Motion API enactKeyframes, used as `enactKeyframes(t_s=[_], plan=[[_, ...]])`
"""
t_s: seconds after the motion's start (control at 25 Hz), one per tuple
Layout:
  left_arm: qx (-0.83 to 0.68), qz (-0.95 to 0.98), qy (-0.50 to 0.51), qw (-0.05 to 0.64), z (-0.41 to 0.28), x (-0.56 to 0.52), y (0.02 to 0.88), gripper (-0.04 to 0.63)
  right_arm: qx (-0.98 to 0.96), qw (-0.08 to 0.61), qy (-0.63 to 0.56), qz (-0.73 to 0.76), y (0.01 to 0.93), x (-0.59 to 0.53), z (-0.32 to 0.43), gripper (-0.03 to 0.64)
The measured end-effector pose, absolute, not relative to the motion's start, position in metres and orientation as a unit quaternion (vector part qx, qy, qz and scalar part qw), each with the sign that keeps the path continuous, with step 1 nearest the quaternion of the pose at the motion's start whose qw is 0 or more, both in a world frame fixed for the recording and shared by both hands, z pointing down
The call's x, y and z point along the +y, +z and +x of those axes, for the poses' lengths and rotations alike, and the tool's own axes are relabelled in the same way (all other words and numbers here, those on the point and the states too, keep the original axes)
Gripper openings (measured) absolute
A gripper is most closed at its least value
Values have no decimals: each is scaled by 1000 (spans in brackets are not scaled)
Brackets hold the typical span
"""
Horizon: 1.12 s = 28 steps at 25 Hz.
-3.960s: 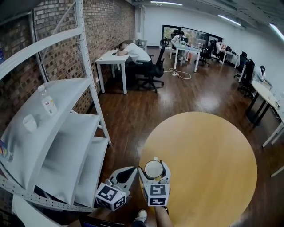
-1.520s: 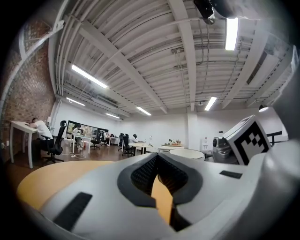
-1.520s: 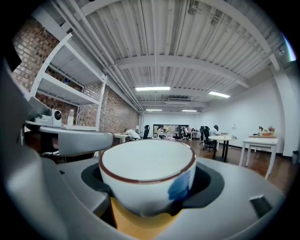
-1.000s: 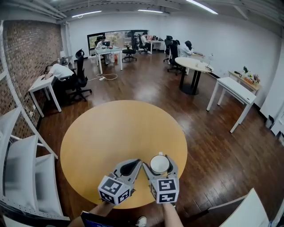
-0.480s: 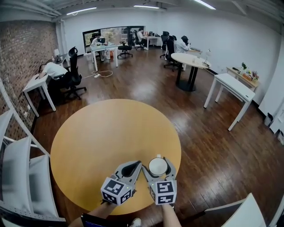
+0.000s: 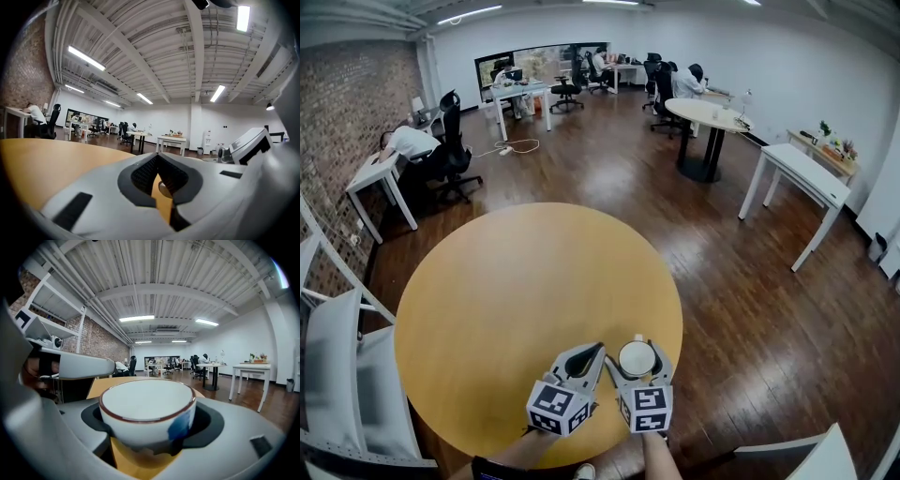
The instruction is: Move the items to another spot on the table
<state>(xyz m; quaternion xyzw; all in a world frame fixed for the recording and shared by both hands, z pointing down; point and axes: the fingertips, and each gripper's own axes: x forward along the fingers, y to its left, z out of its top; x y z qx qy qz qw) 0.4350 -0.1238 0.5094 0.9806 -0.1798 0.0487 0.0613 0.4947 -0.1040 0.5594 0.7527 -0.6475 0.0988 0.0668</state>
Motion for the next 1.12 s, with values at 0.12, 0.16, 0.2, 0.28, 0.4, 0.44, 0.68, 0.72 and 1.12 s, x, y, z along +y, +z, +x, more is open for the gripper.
enactKeyframes(t_s=[0.12, 0.16, 0.2, 0.28, 0.4, 0.44, 0.68, 0.72, 1.12], plan=[[-180, 979, 65, 69, 443, -126, 526, 6, -646, 69, 103, 753, 579, -109, 502, 415], [-179, 979, 71, 71, 445, -128, 530, 6, -647, 69, 104, 752, 584, -112, 504, 415], [-178, 978, 76, 72, 445, -130, 534, 6, -648, 68, 106, 751, 590, -114, 507, 415], [-178, 978, 83, 72, 446, -133, 540, 6, -649, 66, 115, 749, 601, -119, 513, 416], [-185, 976, 87, 68, 446, -136, 547, 6, -646, 63, 123, 751, 614, -122, 522, 416], [-188, 976, 88, 68, 447, -138, 548, 6, -647, 68, 122, 750, 617, -124, 524, 416], [-190, 975, 93, 68, 449, -143, 556, 6, -655, 86, 113, 742, 630, -131, 521, 416], [-189, 975, 96, 67, 449, -143, 559, 6, -656, 87, 109, 741, 631, -131, 520, 417], [-187, 975, 105, 65, 451, -143, 566, 6, -642, 58, 113, 756, 630, -131, 532, 430]])
